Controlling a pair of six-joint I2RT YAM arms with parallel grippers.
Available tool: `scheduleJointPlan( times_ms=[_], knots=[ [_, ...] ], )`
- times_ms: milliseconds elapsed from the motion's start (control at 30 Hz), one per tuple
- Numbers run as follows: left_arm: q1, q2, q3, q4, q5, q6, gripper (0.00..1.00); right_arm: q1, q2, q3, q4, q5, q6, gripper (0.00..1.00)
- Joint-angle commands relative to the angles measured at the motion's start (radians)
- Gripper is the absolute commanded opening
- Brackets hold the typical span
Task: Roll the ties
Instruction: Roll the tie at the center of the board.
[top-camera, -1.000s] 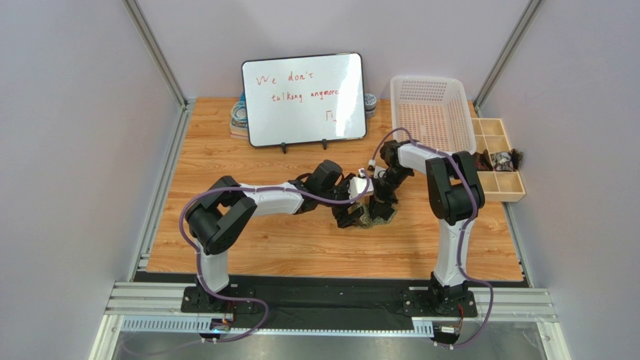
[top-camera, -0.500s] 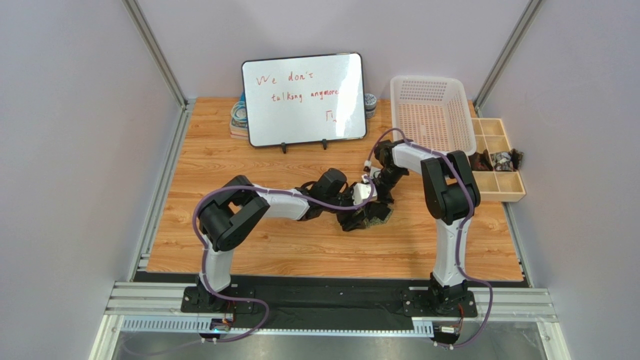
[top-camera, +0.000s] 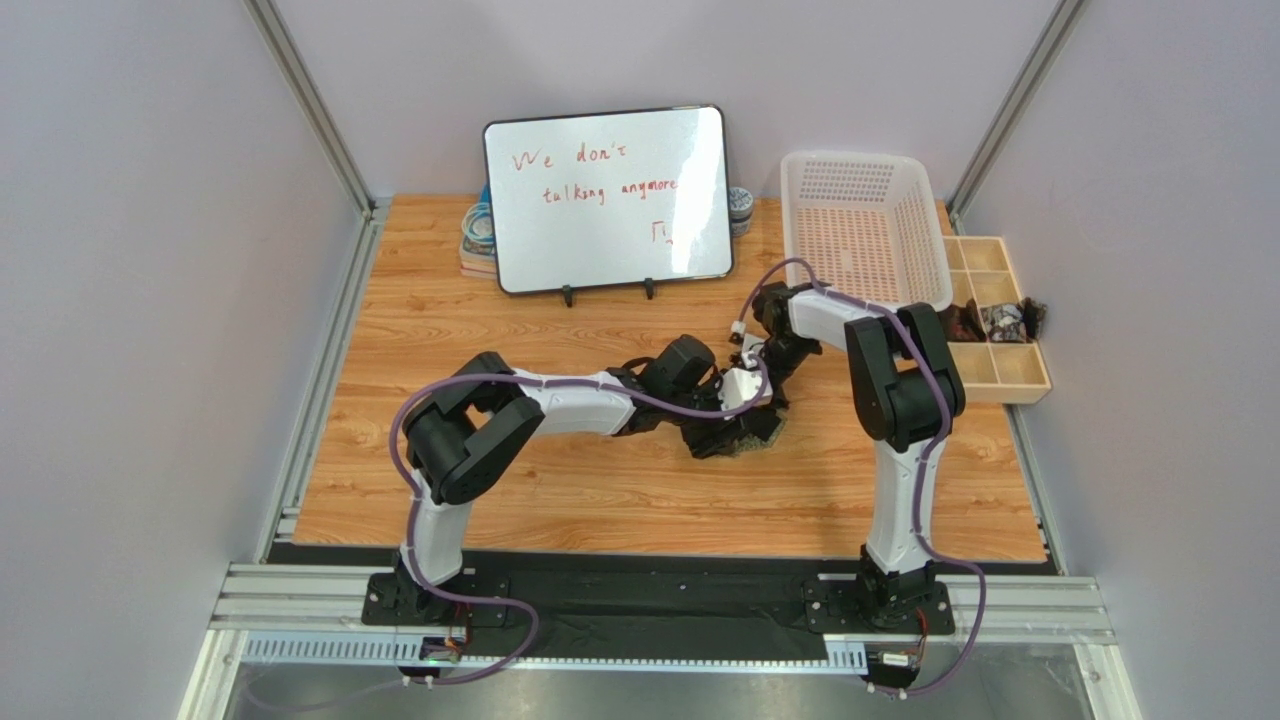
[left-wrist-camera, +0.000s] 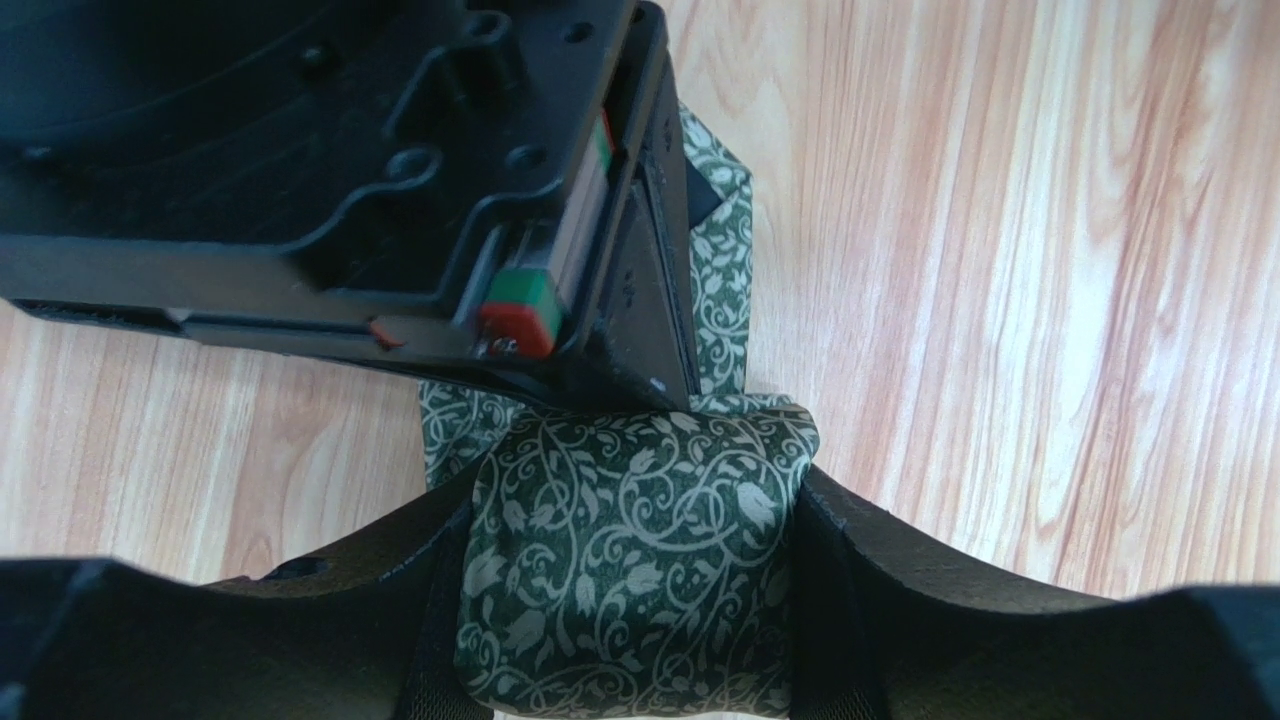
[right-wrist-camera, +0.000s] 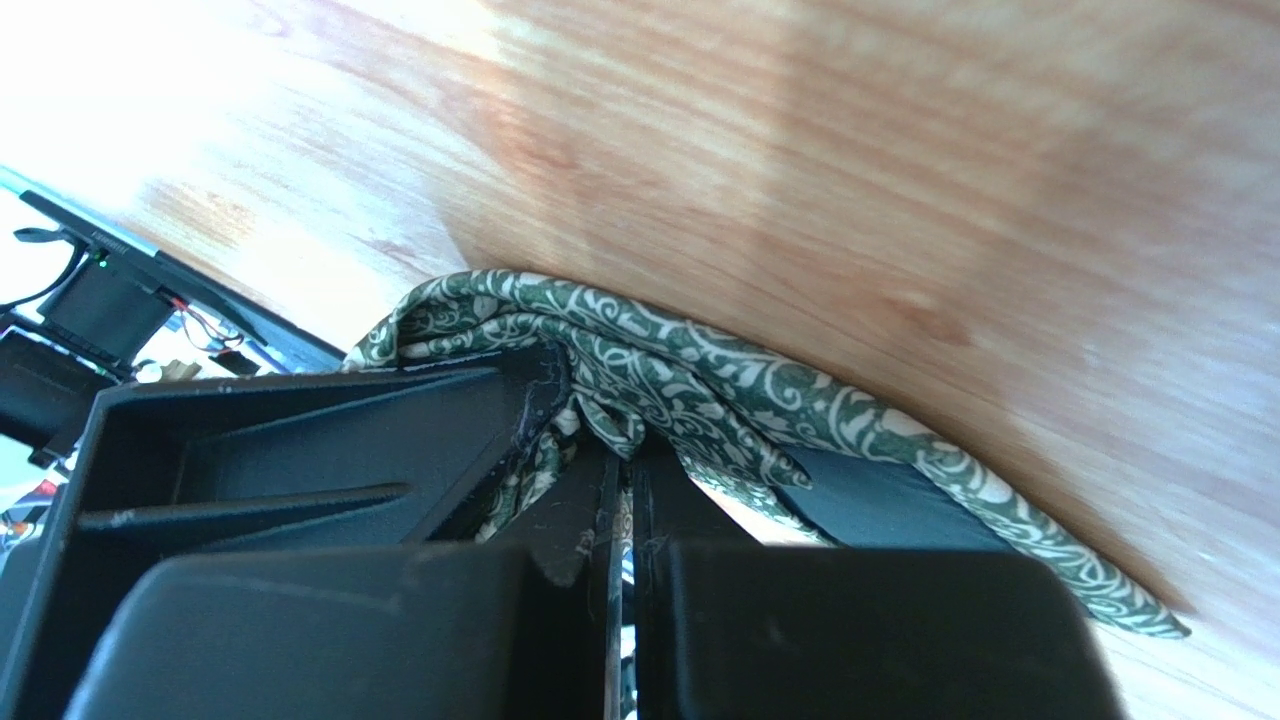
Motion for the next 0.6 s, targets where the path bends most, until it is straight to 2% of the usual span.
scheduleJointPlan(
  times_ms=[0,67,167,267,367,567],
  knots=[
    [-0.036,0.071,0.073,-0.244,-0.117,0.083,0.22,0.043,0.024,-0.048,0.170,-0.048,0.006,0.00],
    [-0.036,0.068,0.071,-0.309,-0.135,0.105,0.19,0.032,0.002,-0.043,0.143,-0.101,-0.005,0.00],
    [-0.036,0.060,0.054,-0.363,-0.146,0.129,0.17,0.018,-0.024,-0.036,0.104,-0.151,-0.034,0.06],
    [-0.036,0.071,0.037,-0.384,-0.158,0.134,0.15,-0.007,-0.055,-0.019,0.049,-0.174,-0.077,0.16],
    [-0.036,0.091,0.027,-0.389,-0.160,0.129,0.14,-0.078,-0.091,0.001,-0.009,-0.172,-0.114,0.33],
    [-0.036,0.102,0.014,-0.375,-0.134,0.117,0.12,-0.165,-0.141,0.010,-0.054,-0.180,-0.152,0.35]
  ],
)
